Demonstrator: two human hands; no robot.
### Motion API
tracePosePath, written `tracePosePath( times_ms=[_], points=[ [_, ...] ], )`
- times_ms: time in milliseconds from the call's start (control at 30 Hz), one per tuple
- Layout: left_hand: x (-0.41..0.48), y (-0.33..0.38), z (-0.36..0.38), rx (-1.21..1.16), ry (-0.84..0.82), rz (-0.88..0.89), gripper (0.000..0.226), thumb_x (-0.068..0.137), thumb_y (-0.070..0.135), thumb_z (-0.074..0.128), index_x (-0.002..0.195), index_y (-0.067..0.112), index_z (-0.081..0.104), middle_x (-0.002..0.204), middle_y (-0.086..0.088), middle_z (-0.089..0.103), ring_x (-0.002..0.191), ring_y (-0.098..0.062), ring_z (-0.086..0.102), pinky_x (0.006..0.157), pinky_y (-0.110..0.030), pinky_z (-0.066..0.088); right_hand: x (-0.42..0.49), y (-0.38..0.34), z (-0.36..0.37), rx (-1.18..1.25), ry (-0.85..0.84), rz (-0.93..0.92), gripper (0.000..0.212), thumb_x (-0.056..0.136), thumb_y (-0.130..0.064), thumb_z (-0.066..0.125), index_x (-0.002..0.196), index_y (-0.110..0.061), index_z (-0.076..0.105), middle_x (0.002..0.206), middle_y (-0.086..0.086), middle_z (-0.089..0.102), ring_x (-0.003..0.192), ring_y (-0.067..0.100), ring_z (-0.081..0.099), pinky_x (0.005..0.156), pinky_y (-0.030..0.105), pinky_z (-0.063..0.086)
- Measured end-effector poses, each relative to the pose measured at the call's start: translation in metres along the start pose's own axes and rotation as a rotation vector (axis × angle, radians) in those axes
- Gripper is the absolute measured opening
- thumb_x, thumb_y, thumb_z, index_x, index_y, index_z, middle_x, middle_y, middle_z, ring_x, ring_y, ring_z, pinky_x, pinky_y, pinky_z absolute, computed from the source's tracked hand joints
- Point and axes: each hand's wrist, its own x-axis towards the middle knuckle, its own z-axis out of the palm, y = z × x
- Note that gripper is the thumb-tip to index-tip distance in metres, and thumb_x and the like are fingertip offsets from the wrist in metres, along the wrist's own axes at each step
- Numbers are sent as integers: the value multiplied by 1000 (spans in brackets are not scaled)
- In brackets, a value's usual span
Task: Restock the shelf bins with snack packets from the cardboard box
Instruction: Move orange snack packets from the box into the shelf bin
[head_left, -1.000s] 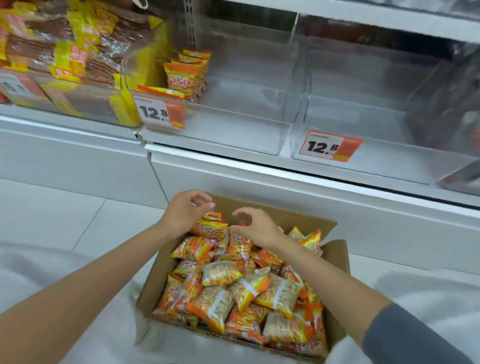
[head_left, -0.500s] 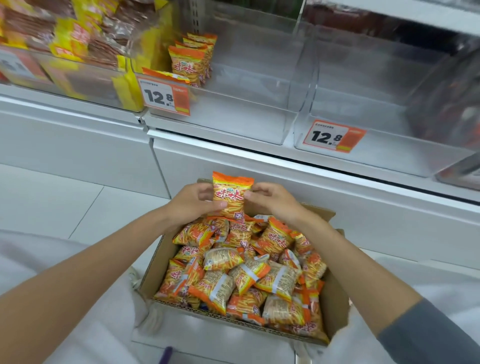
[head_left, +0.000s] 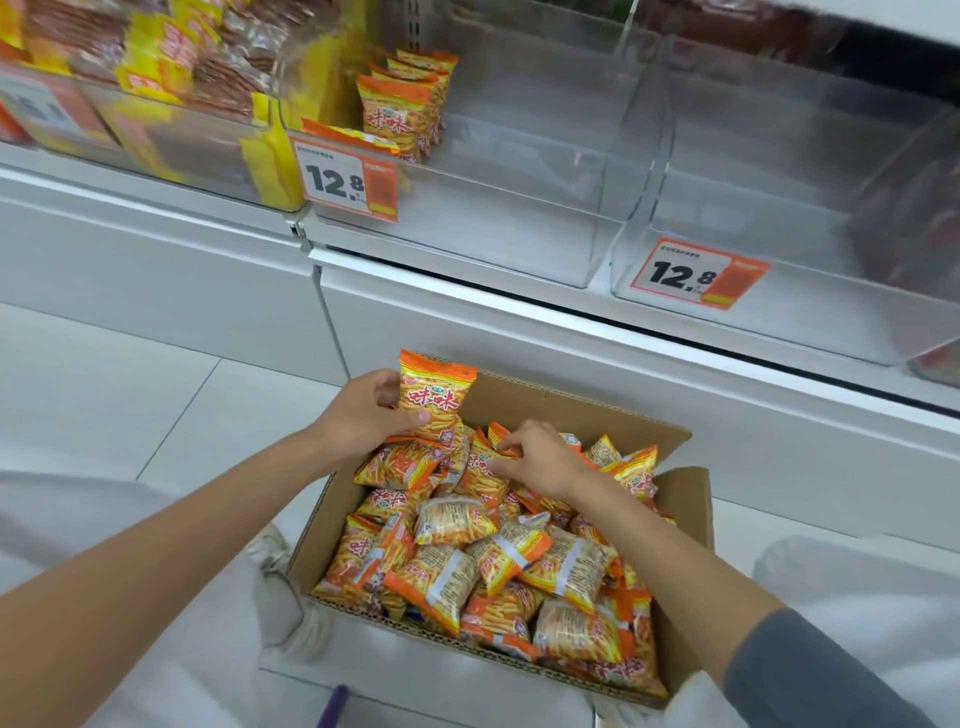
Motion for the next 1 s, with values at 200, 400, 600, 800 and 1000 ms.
tracePosePath(
  times_ms=[200, 400, 600, 800, 1000],
  points=[
    [1, 5, 4, -13, -23, 36, 37, 84, 22, 74, 118, 18, 60, 108, 6, 65, 104, -8, 60, 75, -15, 51, -12, -3, -4, 389, 73, -14, 21, 87, -8, 70, 102, -16, 56, 114, 0, 61, 92, 13, 60, 75, 30, 54],
    [-1, 18, 4, -67, -7, 48, 40, 86, 24, 72, 121, 22, 53, 111, 4, 64, 103, -11, 63, 92, -32, 53, -31, -3, -77, 707, 247, -84, 32, 85, 2, 69, 101, -26, 66, 112, -5, 67, 106, 12, 63, 93, 36, 53],
    [-8, 52, 7, -212, -201, 43, 40, 92, 25, 65, 129, 25, 47, 124, 2, 63, 114, -17, 62, 91, -31, 53, -46, -37, -121, 777, 214, -224, 32, 85, 4, 68, 108, -18, 64, 108, -4, 68, 99, 7, 65, 82, 19, 53],
    [-15, 93, -7, -307, -258, 57, 66, 75, 52, 69, 132, 33, 42, 121, 4, 67, 108, -15, 66, 89, -36, 56, -41, -83, -154, 816, 239, -310, 28, 86, 6, 66, 105, -14, 65, 108, 4, 68, 97, 14, 65, 80, 25, 56],
    [-15, 131, -29, -458, -172, 28, 27, 95, 38, 57, 116, 21, 52, 98, -4, 70, 88, -16, 67, 72, -31, 57, -34, -126, -185, 782, 305, -366, 29, 90, 2, 63, 115, -13, 61, 122, 13, 62, 102, 19, 62, 80, 26, 54]
  ],
)
